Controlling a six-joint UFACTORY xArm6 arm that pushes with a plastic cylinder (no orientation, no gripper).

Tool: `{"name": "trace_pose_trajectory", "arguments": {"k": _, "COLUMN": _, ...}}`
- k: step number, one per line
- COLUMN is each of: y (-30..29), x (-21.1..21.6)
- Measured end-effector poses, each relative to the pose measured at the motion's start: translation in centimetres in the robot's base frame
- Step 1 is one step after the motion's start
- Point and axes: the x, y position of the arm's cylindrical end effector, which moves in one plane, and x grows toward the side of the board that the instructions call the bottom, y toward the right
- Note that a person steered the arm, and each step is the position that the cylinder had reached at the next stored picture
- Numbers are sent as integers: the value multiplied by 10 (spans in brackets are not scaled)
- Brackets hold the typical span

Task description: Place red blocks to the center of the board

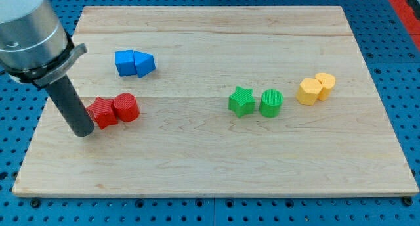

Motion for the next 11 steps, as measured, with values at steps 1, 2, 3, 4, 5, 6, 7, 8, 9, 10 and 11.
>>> {"name": "trace_pose_trajectory", "arguments": {"k": 1, "y": 6, "x": -10}}
{"name": "trace_pose_trajectory", "arguments": {"k": 2, "y": 16, "x": -15}}
{"name": "trace_pose_trajectory", "arguments": {"k": 3, "y": -11, "x": -15}}
{"name": "trace_pose_trajectory", "arguments": {"k": 4, "y": 2, "x": -53}}
{"name": "trace_pose_trajectory", "arguments": {"k": 5, "y": 71, "x": -53}}
{"name": "trace_pose_trajectory", "arguments": {"k": 6, "y": 71, "x": -52}}
{"name": "trace_pose_trajectory", "arguments": {"k": 7, "y": 67, "x": -35}}
{"name": "trace_pose_trajectory", "arguments": {"k": 8, "y": 69, "x": -15}}
{"name": "trace_pose_trajectory", "arguments": {"k": 9, "y": 100, "x": -20}}
{"name": "trace_pose_trajectory", "arguments": {"k": 10, "y": 156, "x": -72}}
{"name": "trace_pose_trajectory", "arguments": {"k": 11, "y": 217, "x": -101}}
